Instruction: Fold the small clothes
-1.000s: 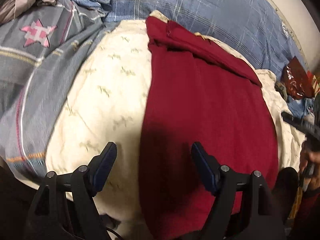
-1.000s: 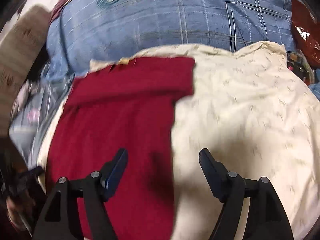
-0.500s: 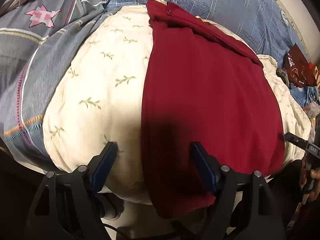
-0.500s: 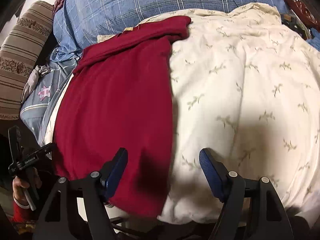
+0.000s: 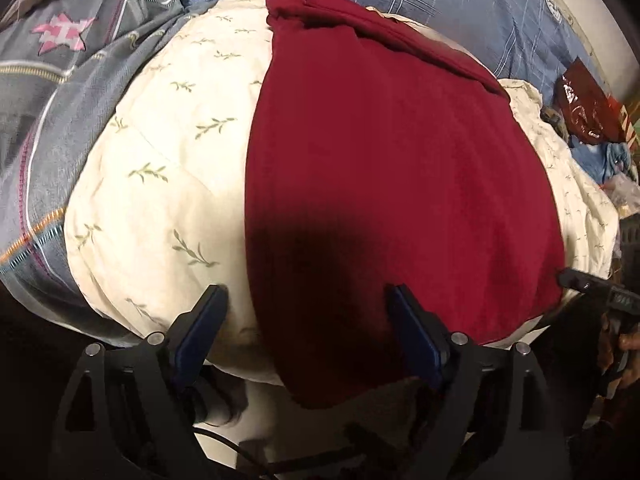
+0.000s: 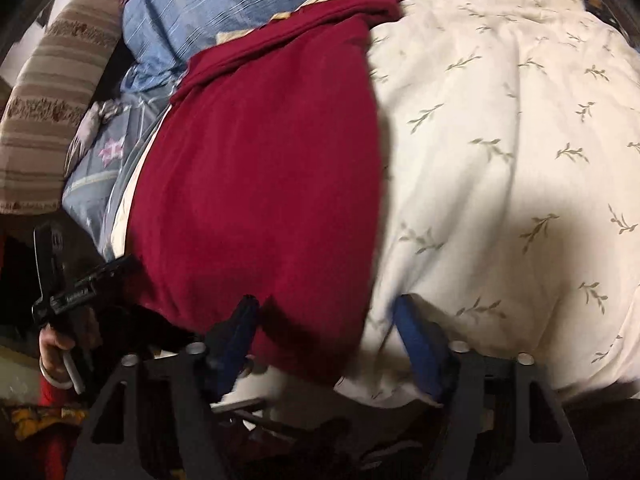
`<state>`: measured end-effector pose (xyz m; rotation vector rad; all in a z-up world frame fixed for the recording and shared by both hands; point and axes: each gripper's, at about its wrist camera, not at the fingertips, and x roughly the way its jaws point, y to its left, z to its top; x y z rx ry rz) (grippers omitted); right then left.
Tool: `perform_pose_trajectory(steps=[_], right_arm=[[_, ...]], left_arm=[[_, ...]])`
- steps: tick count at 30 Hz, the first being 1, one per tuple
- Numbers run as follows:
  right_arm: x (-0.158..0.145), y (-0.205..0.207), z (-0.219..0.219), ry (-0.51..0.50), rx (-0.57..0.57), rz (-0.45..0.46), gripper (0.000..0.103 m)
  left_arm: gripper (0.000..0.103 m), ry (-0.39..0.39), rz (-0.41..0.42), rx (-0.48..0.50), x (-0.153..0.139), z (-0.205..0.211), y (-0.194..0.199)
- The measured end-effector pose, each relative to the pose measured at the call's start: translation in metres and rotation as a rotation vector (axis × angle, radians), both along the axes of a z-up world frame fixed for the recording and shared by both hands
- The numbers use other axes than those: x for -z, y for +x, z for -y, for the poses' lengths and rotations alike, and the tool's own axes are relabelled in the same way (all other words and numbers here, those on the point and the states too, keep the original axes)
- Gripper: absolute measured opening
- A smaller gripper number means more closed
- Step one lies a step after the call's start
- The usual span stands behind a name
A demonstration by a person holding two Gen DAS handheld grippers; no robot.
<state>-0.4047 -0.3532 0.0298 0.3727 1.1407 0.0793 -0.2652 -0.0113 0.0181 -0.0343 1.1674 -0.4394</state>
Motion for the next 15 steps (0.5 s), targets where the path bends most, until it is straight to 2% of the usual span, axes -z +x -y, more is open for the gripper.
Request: perform_pose_trajectory(steps=[3,5,8,10,13,15], right_arm=[[0.0,-0.001,-0.001,-0.006,-0.009,-0.005,0.05],[-0.002,-0.002,0.001,-0.012,-0.014,-0.009,0.039],[-0.009,-0.006,0.0,0.013,-0.04,0.009,0.03],[-0.006,-0.004,-0.001,0.021,-0.049,0.004,0.034],[0.005,0.004,0.001,0.023,-0.001,-0.032,0.035],[0.001,0.001,-0.001,0.025,0.001,-0.017,0.038]], left_arm=[[0.084,-0.026,-0.016,-0.013,0.0,-0.004,0.002],[0.084,-0.034,-0.027,-0.017,-0.001,-0.005,0.002],[0.084,-0.054,-0.037,-0.026,0.0,-0.009,0.002],[0.084,-0.055,-0.034,-0.031,0.001,-0.009,0.002],[0.084,-0.033,-0.023,-0.013,0.001,-0.006,-0.001],[0.084,-0.033,-0.024,-0.005,0.002,-0.006,-0.002]])
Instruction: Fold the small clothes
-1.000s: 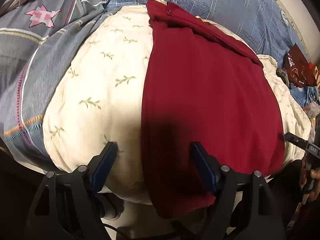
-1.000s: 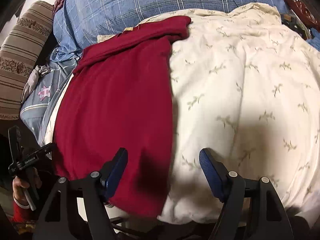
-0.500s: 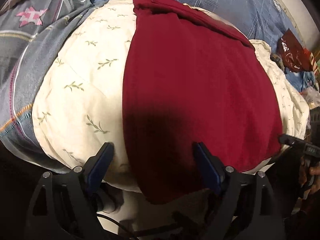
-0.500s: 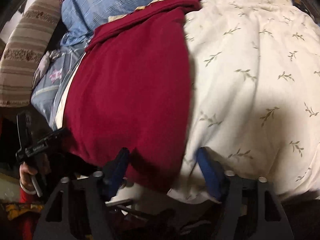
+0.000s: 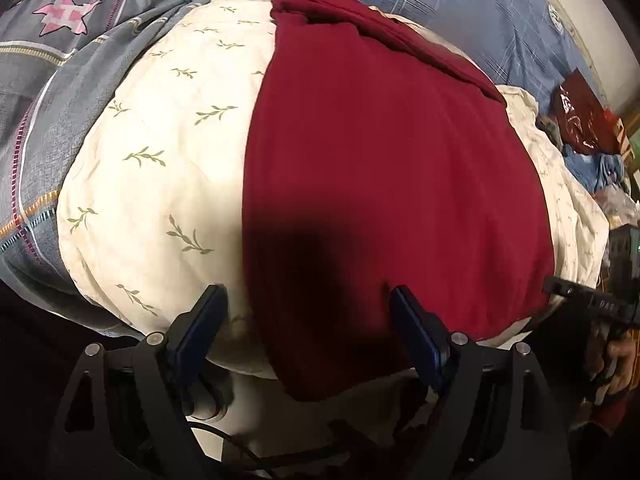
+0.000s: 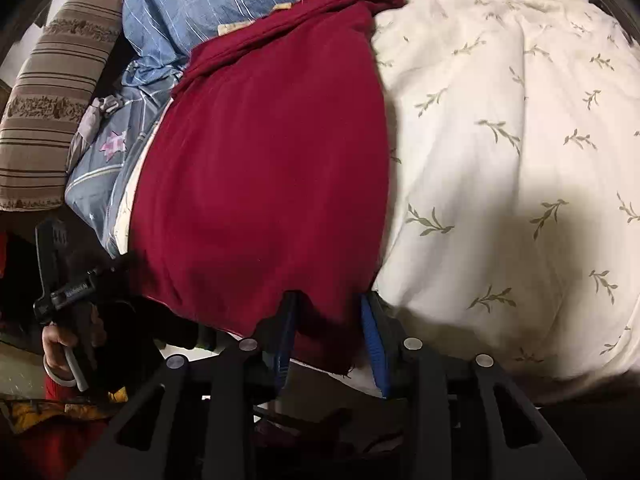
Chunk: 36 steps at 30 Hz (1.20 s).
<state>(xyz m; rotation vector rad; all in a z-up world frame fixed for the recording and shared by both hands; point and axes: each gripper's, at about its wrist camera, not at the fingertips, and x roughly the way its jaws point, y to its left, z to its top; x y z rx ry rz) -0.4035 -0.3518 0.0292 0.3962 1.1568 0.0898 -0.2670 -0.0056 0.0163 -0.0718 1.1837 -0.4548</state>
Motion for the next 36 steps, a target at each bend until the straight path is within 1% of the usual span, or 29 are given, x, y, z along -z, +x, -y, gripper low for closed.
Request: perform_pose_trajectory(steps=[1,2,3,4,6,7,9,10,13,14,16,18,20,21,22,23,25,26,27,28,29,31,33,34,35,36], right_arm=[[-0.002,-0.001,0.0,0.005,0.002,0.009,0.046],[-0.002,-0.003,0.002,0.017,0.01,0.014,0.049],[-0.001,-0.003,0.004,0.027,0.015,0.01,0.049],[0.002,-0.003,0.006,0.03,0.013,0.004,0.049],[0.004,-0.001,0.003,0.018,0.006,-0.012,0.048],[0.001,-0.002,0.002,0.011,0.002,-0.01,0.049],[-0.008,-0.007,0.005,0.012,0.001,0.023,0.052],[-0.01,-0.007,0.006,0.01,0.002,0.031,0.056],[0.003,-0.001,0.005,0.019,-0.007,-0.014,0.056],[0.005,-0.001,0.003,0.016,-0.012,-0.014,0.053],[0.005,-0.001,-0.004,-0.026,-0.033,-0.002,0.051],[0.003,-0.001,-0.009,-0.058,-0.045,0.0,0.04],[-0.002,-0.003,-0.011,-0.09,-0.049,0.001,0.005],[-0.008,-0.004,-0.011,-0.051,-0.07,0.021,0.005],[-0.014,-0.005,-0.011,-0.033,-0.083,0.042,0.005],[-0.017,-0.005,-0.012,-0.038,-0.088,0.048,0.005],[-0.012,-0.001,-0.011,-0.051,-0.088,0.022,0.007],[-0.006,0.002,-0.011,-0.049,-0.081,0.001,0.012],[0.0,0.004,-0.009,-0.028,-0.073,-0.015,0.014],[0.003,0.004,-0.008,0.002,-0.071,-0.022,0.026],[0.008,0.006,-0.004,0.048,-0.061,-0.032,0.037],[0.012,0.006,-0.002,0.08,-0.042,-0.02,0.036],[0.008,0.005,-0.007,0.065,-0.059,0.004,0.017],[0.005,0.004,-0.008,0.071,-0.065,0.017,0.01],[0.001,0.003,-0.008,0.084,-0.069,0.034,0.01],[-0.003,0.003,-0.011,0.093,-0.071,0.049,0.01]], left_arm=[[0.084,-0.003,-0.001,0.0,0.0,0.0,0.0],[0.084,-0.005,-0.002,-0.002,0.001,0.0,0.0],[0.084,-0.005,-0.004,-0.002,0.001,0.0,0.001],[0.086,-0.005,-0.005,-0.001,0.001,0.0,0.001],[0.086,0.001,-0.004,0.001,0.001,0.002,0.0],[0.086,0.004,-0.007,0.002,0.001,0.002,0.0],[0.086,-0.004,-0.009,0.0,0.002,0.001,0.001],[0.088,-0.006,-0.01,-0.003,0.002,0.002,0.001],[0.092,-0.004,-0.014,0.003,0.003,0.006,0.002],[0.092,0.002,-0.012,0.004,0.003,0.007,0.001],[0.092,0.01,-0.008,0.004,0.003,0.009,0.001],[0.092,0.015,-0.008,0.006,0.004,0.009,0.001],[0.092,0.005,-0.013,0.003,0.003,0.007,0.002],[0.091,-0.002,-0.015,0.0,0.002,0.007,0.002],[0.086,-0.005,-0.016,-0.004,0.002,0.006,0.002],[0.084,0.0,-0.013,-0.01,0.002,0.004,0.002],[0.082,-0.004,-0.012,-0.015,0.001,0.001,0.002],[0.082,-0.006,-0.013,-0.013,0.001,0.001,0.001],[0.082,-0.009,-0.015,-0.012,0.001,0.001,0.001],[0.082,-0.01,-0.017,-0.01,0.002,0.001,0.001],[0.082,-0.008,-0.018,-0.008,0.002,0.002,0.001],[0.083,0.006,-0.007,-0.005,0.003,0.005,-0.001],[0.083,0.026,0.002,0.003,0.003,0.009,-0.002],[0.078,0.036,0.007,0.004,0.002,0.01,-0.002],[0.073,0.046,0.01,-0.001,0.001,0.009,-0.002],[0.06,0.048,0.012,-0.006,0.0,0.008,-0.002]])
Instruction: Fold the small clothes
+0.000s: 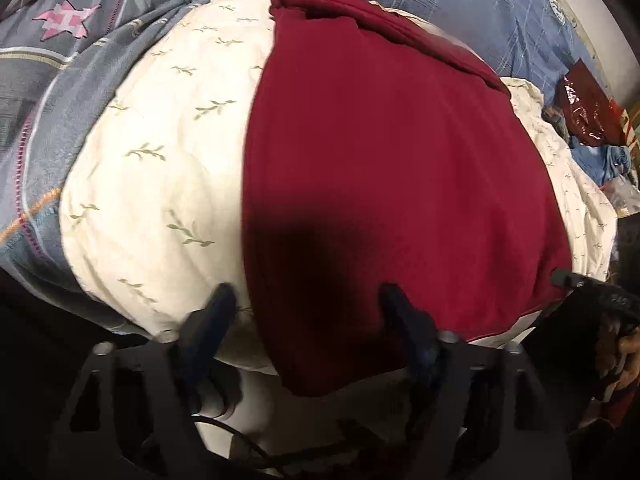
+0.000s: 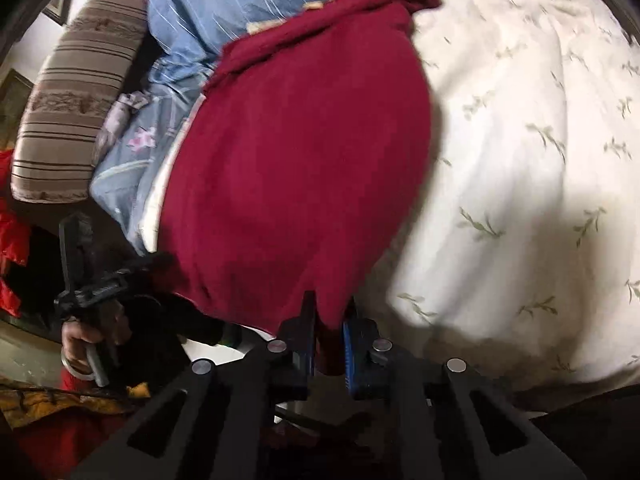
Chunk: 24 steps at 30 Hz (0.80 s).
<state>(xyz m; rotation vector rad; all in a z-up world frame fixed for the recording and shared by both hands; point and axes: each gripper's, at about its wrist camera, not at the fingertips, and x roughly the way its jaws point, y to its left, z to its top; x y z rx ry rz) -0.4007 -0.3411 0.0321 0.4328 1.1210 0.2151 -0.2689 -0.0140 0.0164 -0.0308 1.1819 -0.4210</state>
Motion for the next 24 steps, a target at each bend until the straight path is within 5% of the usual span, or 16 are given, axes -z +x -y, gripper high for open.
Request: perform_pose_trajectory(steps=[3,12,19,24], right_arm=[[-0.014,0.001,-0.005,0.03,-0.004,0.053,0.01],[-0.018,0.004,-0.002,0.005,-0.025,0.063,0.01],[0.003,0.01,-0.001,-0.001,0.015,-0.033,0.021],[0.015,0.015,0.008,0.066,0.017,-0.076,0.04]], left_arm=[[0.024,-0.041,-0.025,0.008,-0.004,-0.003,0.001],[0.009,-0.026,0.013,0.003,-0.012,-0.003,-0.002],[0.012,-0.026,0.001,-0.003,-0.007,-0.003,-0.001],[0.042,-0.055,-0.026,-0.022,-0.002,0.0,0.003]])
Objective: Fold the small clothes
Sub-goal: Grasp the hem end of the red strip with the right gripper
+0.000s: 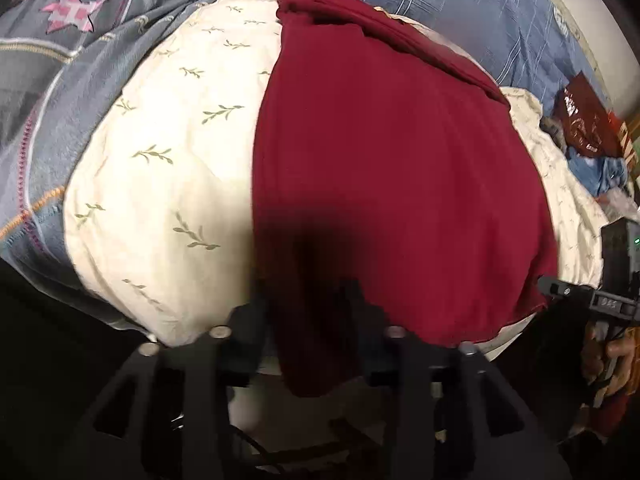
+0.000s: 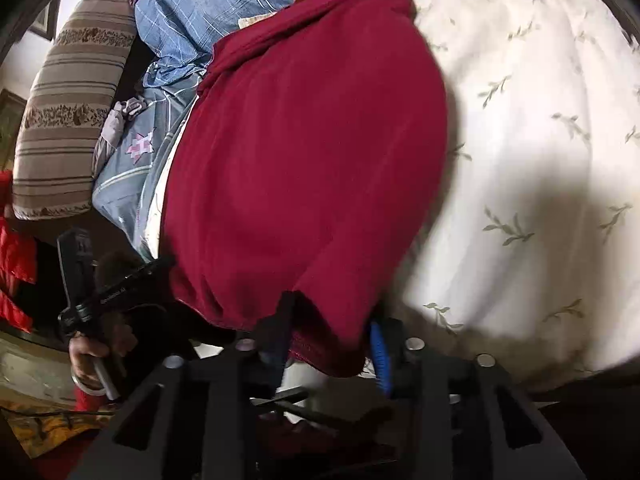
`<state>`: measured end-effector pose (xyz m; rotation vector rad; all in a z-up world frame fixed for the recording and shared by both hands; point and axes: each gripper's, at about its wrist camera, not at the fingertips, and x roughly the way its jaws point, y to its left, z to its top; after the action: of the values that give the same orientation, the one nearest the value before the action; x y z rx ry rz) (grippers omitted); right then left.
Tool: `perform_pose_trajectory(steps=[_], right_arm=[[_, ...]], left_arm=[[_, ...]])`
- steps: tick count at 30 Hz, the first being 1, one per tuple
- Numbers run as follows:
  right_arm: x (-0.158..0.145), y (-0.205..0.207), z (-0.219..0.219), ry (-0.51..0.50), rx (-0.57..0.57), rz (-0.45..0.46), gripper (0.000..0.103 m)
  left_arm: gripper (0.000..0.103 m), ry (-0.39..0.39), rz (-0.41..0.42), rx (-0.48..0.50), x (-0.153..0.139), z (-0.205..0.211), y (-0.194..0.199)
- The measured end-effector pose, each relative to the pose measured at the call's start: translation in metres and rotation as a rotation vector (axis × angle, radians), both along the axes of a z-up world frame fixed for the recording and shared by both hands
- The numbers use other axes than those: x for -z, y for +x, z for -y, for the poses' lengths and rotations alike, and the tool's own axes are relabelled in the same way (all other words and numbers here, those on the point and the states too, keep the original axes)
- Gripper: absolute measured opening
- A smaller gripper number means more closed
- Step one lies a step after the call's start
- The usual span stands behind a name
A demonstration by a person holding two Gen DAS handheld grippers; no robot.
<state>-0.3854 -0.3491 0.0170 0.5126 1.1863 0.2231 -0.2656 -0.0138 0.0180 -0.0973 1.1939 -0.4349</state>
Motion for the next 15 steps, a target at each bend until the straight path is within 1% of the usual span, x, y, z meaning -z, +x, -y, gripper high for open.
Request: perform_pose_trajectory(steps=[1,3,4,5,6,7,8,9,10,11,12,14,15], right_arm=[[0.001,0.001,0.0,0.009,0.0,-0.001,0.041],[0.002,0.004,-0.002,0.017,-0.005,0.009,0.041],[0.002,0.005,-0.003,0.008,-0.011,0.019,0.039],[0.002,0.005,-0.005,0.0,-0.013,0.027,0.03],[0.0,0.004,-0.008,-0.007,-0.017,0.035,0.024],[-0.001,0.003,-0.01,-0.007,-0.022,0.04,0.016],[-0.003,0.002,-0.01,0.0,-0.022,0.049,0.015],[-0.006,0.001,-0.011,0.005,-0.02,0.062,0.014],[-0.01,-0.001,-0.011,0.014,-0.02,0.077,0.014],[-0.014,-0.002,-0.011,0.026,-0.019,0.094,0.013],[-0.019,-0.004,-0.01,0.039,-0.018,0.114,0.013],[-0.028,-0.006,-0.008,0.076,-0.006,0.149,0.013],[-0.031,-0.007,-0.008,0.1,0.003,0.165,0.013]], left_arm=[[0.05,-0.013,-0.002,0.0,0.0,0.001,0.001],[0.061,-0.039,0.0,0.005,0.001,0.005,0.0],[0.061,-0.038,0.007,0.012,0.002,0.008,0.0],[0.061,-0.013,0.021,0.028,0.001,0.011,-0.002],[0.055,0.008,0.032,0.034,0.001,0.013,-0.003],[0.038,0.021,0.037,0.031,0.0,0.012,-0.003],[0.03,0.019,0.038,0.023,0.0,0.008,-0.002],[0.017,-0.009,0.021,0.023,-0.001,0.005,0.0],[0.012,-0.035,0.003,0.024,-0.002,0.002,0.002],[0.01,-0.04,0.001,0.024,-0.004,0.001,0.002],[0.008,-0.028,0.017,0.034,-0.008,0.002,0.001],[0.008,-0.019,0.042,0.051,-0.015,0.004,-0.001],[0.008,-0.029,0.054,0.055,-0.021,0.004,-0.002]])
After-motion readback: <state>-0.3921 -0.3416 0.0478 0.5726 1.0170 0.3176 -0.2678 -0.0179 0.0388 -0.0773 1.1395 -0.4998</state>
